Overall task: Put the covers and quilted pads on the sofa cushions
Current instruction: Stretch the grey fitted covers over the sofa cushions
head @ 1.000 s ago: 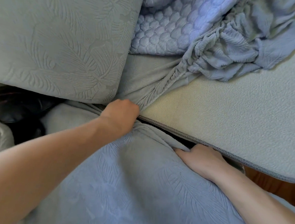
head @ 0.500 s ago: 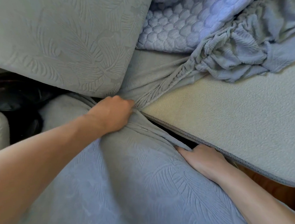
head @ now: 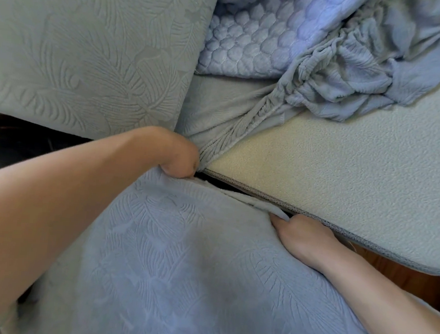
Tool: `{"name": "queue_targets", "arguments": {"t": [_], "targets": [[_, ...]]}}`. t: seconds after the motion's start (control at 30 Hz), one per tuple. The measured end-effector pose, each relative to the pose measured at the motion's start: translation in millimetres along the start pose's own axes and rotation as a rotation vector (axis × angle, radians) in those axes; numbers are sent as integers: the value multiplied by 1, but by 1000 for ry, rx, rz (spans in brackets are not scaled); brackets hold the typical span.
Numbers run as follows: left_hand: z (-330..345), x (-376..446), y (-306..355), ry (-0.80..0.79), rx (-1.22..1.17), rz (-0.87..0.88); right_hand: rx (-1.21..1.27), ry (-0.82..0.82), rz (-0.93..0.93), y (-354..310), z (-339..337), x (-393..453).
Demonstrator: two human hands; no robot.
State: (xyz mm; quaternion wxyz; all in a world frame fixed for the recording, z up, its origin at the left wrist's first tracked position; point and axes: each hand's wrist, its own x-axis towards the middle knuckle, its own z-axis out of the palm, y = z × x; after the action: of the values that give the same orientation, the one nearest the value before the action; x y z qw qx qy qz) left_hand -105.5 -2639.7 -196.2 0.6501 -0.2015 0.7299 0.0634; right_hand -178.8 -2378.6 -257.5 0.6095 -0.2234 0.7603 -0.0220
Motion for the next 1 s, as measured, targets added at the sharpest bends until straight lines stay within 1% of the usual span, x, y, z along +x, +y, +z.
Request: {"name": "queue_targets", "arguments": {"t": [0.13, 0.17, 0.2, 0.23, 0.27, 0.3, 0.33, 0.37, 0.5, 0.63, 0.77, 0.87, 1.0], "targets": [[26, 3, 11, 512, -193, -85, -4, 3, -13, 0, -1, 0], [38, 1, 17, 558, -257, -79, -9, 4, -17, -1, -1, -1], [48, -2, 21, 518, -321, -39, -19, 2, -20, -2, -1, -1], [56, -4, 22, 421, -382, 18, -32, -2, -24, -2, 0, -1], [59, -5, 16, 274, -419, 61, -40, -9, -22, -1, 0, -1], [55, -8, 12, 157, -410, 77, -43, -12, -18, -1, 0, -1], [50, -5, 6, 85, -385, 72, -49, -18, -10, -2, -1, -2], [45, -3, 3, 50, -379, 58, -58, -26, -7, -3, -2, -2], [38, 29, 22, -45, -453, -6, -66, -54, 8, -1, 0, 3], [41, 54, 35, -156, -458, -53, -61, -76, 31, 0, 2, 10], [39, 41, 34, -129, -418, -70, -86, -81, 9, 1, 0, 4], [39, 31, 19, -188, -378, -115, -81, -145, -38, 1, 1, 5], [38, 29, 15, -149, -349, -133, -24, -234, -18, 0, -6, 16]]}}
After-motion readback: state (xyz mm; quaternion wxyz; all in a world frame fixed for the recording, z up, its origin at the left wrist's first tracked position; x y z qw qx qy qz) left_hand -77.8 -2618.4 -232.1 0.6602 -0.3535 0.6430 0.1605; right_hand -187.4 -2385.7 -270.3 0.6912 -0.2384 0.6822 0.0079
